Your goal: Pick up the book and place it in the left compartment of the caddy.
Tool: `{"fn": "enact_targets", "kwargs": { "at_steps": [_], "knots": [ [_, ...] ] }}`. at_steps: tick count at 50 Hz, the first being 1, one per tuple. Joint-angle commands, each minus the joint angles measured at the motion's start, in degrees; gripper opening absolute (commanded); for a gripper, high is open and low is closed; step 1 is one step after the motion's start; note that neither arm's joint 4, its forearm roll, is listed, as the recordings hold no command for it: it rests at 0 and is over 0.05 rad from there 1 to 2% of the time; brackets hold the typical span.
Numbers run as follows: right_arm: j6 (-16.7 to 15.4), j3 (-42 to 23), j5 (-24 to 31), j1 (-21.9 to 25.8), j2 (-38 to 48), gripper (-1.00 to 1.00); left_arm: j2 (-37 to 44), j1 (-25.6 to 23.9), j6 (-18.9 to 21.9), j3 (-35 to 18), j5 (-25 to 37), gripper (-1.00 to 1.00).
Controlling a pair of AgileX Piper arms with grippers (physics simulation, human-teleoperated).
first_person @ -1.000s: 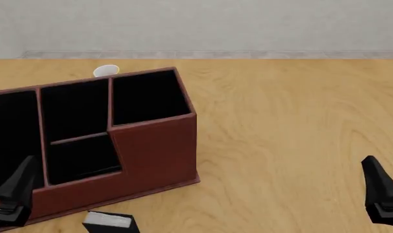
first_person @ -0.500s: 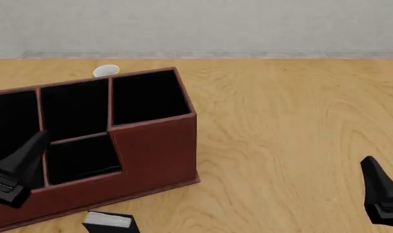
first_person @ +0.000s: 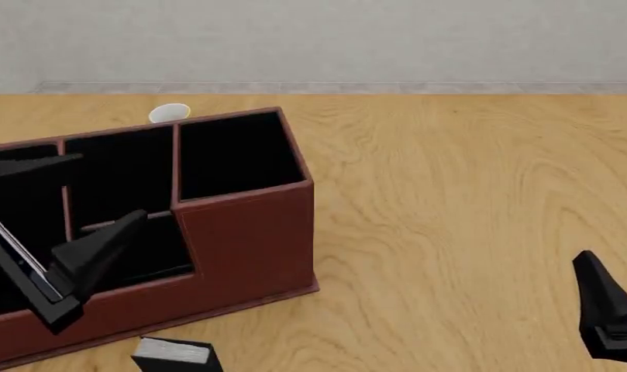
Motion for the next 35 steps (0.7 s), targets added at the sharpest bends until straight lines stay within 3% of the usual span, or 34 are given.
{"fn": "enact_targets", "kwargs": {
  "at_steps": [1,14,35],
  "knots": [
    [-0.1,-0.1,0.2,-0.1,0.1,1.00,4.8,-6.2,4.6,-5.6,5.2,1.00],
    [0.3,0.2,-0.2,-0.4,0.5,1.00,7.5,-11.3,9.6,-9.9,11.1,1.00],
    [0.1,0.3,-1.6,-0.7,2.4,1.00,10.7,-19.4,7.7,-14.2,20.6,1.00]
  ]
}}
